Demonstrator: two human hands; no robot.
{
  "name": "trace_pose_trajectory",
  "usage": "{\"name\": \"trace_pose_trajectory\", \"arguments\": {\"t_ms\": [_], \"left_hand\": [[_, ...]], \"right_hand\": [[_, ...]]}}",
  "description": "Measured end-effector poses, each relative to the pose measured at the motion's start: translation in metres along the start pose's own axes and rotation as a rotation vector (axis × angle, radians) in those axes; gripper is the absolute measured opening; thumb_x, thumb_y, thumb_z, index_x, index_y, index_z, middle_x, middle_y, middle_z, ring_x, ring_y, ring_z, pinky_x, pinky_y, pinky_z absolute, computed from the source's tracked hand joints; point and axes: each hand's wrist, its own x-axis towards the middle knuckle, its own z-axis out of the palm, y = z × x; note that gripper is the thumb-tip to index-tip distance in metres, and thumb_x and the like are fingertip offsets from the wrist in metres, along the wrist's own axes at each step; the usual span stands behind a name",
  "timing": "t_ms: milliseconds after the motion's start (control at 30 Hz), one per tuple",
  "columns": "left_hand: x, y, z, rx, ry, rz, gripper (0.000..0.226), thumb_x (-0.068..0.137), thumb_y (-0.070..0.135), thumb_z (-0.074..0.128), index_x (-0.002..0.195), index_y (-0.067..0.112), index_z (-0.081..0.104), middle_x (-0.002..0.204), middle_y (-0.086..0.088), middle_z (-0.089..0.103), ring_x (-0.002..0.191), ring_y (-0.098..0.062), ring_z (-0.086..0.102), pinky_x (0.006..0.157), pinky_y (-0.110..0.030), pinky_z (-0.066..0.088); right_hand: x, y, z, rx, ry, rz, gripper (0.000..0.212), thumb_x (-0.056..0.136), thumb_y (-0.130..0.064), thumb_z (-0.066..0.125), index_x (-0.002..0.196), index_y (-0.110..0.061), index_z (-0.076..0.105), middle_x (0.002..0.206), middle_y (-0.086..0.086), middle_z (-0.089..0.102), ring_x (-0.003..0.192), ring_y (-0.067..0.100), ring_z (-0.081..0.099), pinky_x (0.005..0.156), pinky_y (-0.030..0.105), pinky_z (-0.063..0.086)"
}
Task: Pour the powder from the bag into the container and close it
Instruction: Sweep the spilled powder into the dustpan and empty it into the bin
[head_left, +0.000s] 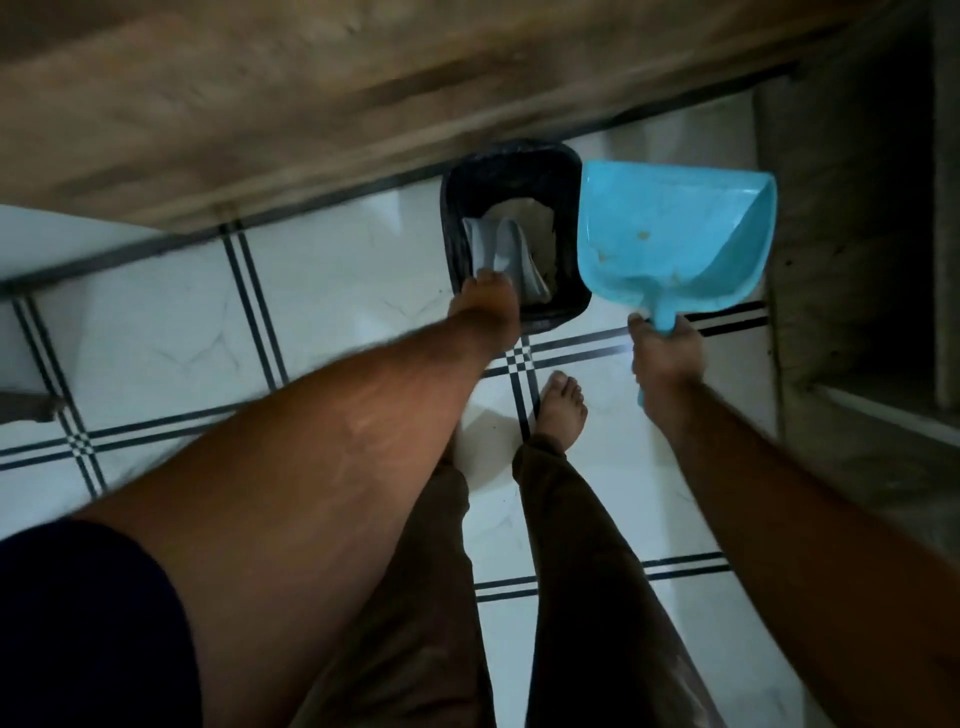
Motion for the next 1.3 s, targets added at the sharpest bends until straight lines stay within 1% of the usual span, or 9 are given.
{"name": "trace_pose_trajectory", "arguments": {"t_ms": [67, 133, 233, 400, 533, 767, 933, 1167, 1300], "left_hand": [[-0.045, 0.07, -0.127, 0.357, -0.103, -0.154, 0.044, 0.097, 0.0, 0.06, 0.141, 0.001, 0.056, 0.146, -0.019, 0.054, 0.135, -0.039, 0.055, 0.112, -0.054, 0.05], [-0.085, 0.109, -0.179, 0.537, -0.127, -0.163, 0.049, 0.094, 0.005, 0.063, 0.142, 0.005, 0.056, 0.148, -0.021, 0.055, 0.135, -0.043, 0.058, 0.111, -0.052, 0.054], [-0.131, 0.134, -0.201, 0.54, -0.197, -0.115, 0.053, 0.096, 0.015, 0.063, 0.148, 0.008, 0.053, 0.152, -0.021, 0.054, 0.136, -0.043, 0.058, 0.112, -0.05, 0.054], [-0.191, 0.203, -0.252, 0.508, -0.154, 0.058, 0.063, 0.107, 0.031, 0.062, 0.164, 0.012, 0.041, 0.164, -0.018, 0.049, 0.148, -0.037, 0.051, 0.118, -0.036, 0.043], [-0.23, 0.279, -0.278, 0.5, -0.062, 0.276, 0.047, 0.104, 0.028, 0.065, 0.149, 0.015, 0.059, 0.145, -0.014, 0.067, 0.136, -0.035, 0.062, 0.11, -0.036, 0.047], [-0.274, 0.414, -0.277, 0.426, -0.04, 0.579, 0.046, 0.101, 0.025, 0.072, 0.145, 0.015, 0.064, 0.132, -0.006, 0.076, 0.119, -0.022, 0.072, 0.105, -0.04, 0.058], [-0.286, 0.51, -0.243, 0.384, -0.067, 0.726, 0.04, 0.099, 0.02, 0.073, 0.139, 0.02, 0.07, 0.128, 0.002, 0.078, 0.113, -0.012, 0.074, 0.104, -0.035, 0.059], [-0.263, 0.641, -0.189, 0.362, 0.025, 0.743, 0.047, 0.098, 0.029, 0.077, 0.143, 0.019, 0.068, 0.132, 0.001, 0.075, 0.106, -0.018, 0.073, 0.098, -0.03, 0.056], [-0.226, 0.706, -0.167, 0.363, 0.135, 0.721, 0.057, 0.096, 0.032, 0.08, 0.148, 0.014, 0.063, 0.136, -0.005, 0.073, 0.119, -0.027, 0.071, 0.1, -0.034, 0.053]], "right_hand": [[-0.028, -0.013, -0.016, 0.036, -0.038, 0.036, 0.02, 0.097, -0.039, 0.072, 0.097, -0.02, 0.065, 0.072, 0.002, 0.061, 0.057, 0.02, 0.062, 0.058, 0.034, 0.056], [-0.062, -0.028, -0.036, 0.067, -0.076, 0.055, 0.022, 0.101, -0.034, 0.071, 0.1, -0.014, 0.064, 0.069, 0.003, 0.055, 0.048, 0.017, 0.056, 0.051, 0.032, 0.052], [-0.111, -0.048, -0.071, 0.099, -0.101, 0.067, 0.028, 0.103, -0.035, 0.07, 0.106, -0.008, 0.064, 0.071, 0.006, 0.052, 0.047, 0.014, 0.047, 0.046, 0.031, 0.042], [-0.211, -0.084, -0.14, 0.157, -0.048, -0.001, 0.019, 0.104, -0.031, 0.07, 0.107, -0.013, 0.065, 0.08, 0.013, 0.057, 0.053, 0.016, 0.049, 0.048, 0.033, 0.045], [-0.285, -0.099, -0.201, 0.255, 0.054, -0.067, 0.021, 0.1, -0.038, 0.074, 0.109, -0.02, 0.068, 0.076, 0.007, 0.062, 0.056, 0.02, 0.055, 0.053, 0.036, 0.051], [-0.357, -0.096, -0.317, 0.535, 0.131, -0.201, 0.032, 0.101, -0.032, 0.075, 0.106, -0.002, 0.067, 0.068, 0.009, 0.051, 0.045, 0.016, 0.046, 0.042, 0.03, 0.041], [-0.358, -0.079, -0.404, 0.7, 0.23, -0.273, 0.04, 0.102, -0.041, 0.072, 0.101, -0.001, 0.066, 0.066, 0.007, 0.047, 0.052, 0.018, 0.044, 0.046, 0.03, 0.036], [-0.307, -0.066, -0.518, 0.673, 0.4, -0.294, 0.036, 0.107, -0.038, 0.065, 0.084, -0.011, 0.059, 0.061, 0.008, 0.05, 0.041, 0.015, 0.045, 0.043, 0.027, 0.038], [-0.265, -0.054, -0.571, 0.733, 0.43, -0.227, 0.034, 0.107, -0.035, 0.066, 0.089, -0.007, 0.061, 0.056, 0.004, 0.048, 0.038, 0.017, 0.042, 0.039, 0.025, 0.035]]}}
